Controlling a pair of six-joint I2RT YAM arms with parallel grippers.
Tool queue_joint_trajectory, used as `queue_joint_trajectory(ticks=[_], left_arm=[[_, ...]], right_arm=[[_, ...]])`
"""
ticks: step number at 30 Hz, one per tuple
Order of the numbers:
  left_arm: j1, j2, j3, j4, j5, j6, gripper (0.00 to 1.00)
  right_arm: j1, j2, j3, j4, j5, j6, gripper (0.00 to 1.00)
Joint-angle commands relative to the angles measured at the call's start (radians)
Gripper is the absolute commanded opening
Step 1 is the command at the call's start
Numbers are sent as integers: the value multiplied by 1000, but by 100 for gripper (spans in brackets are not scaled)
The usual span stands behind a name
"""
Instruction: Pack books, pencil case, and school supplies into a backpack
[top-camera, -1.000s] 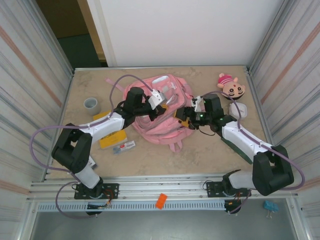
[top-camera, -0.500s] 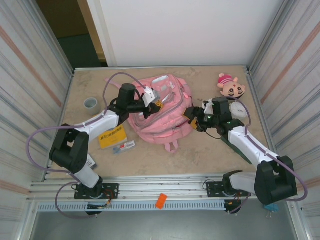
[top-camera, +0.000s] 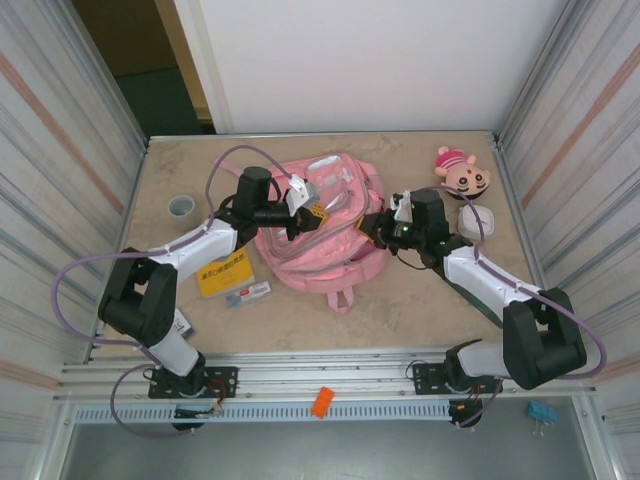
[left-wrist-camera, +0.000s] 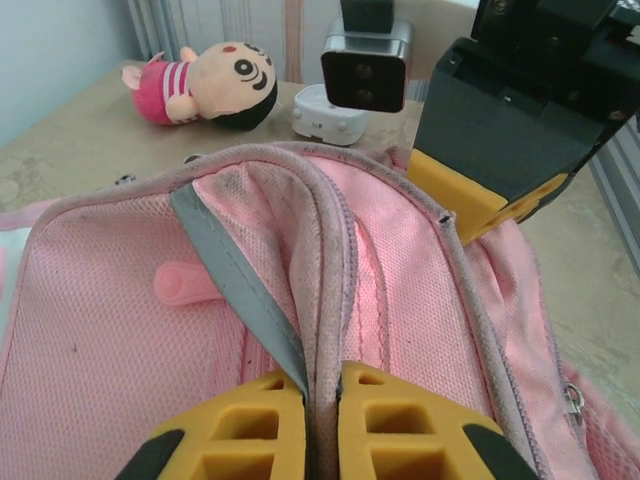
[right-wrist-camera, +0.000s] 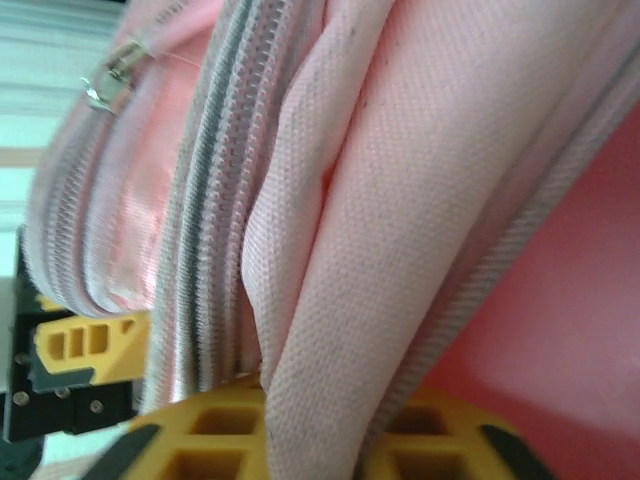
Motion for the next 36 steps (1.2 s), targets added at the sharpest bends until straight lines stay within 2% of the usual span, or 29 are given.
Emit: queue_joint_trajectory(ticks=[1, 4, 6, 10, 15, 19, 23, 26, 36], left_arm=[[-5, -82, 76, 57, -54, -97, 13], [-28, -149, 63, -13, -195, -181, 42], [-61, -207, 47, -97, -301, -179, 50], [-148, -332, -14, -192, -516, -265, 52], [-296, -444, -125, -251, -731, -585, 50], [-443, -443, -157, -295, -940, -770, 49], [-513, -380, -121, -359, -982, -884, 50], [-520, -336, -107, -376, -949, -944, 51], [-555, -221, -35, -386, -912, -994, 52]], right_arm=[[19, -42, -40, 84, 109, 65, 2], [26, -97, -66, 112, 190, 92, 0], [29, -122, -61, 115, 227, 101, 0], [47, -149, -25, 110, 278, 96, 0], [91, -170, 26, 66, 347, 85, 0], [145, -184, 59, 14, 416, 6, 0], [180, -188, 65, 11, 442, -12, 0], [189, -181, 71, 6, 445, -18, 0], [207, -175, 87, 3, 448, -40, 0]])
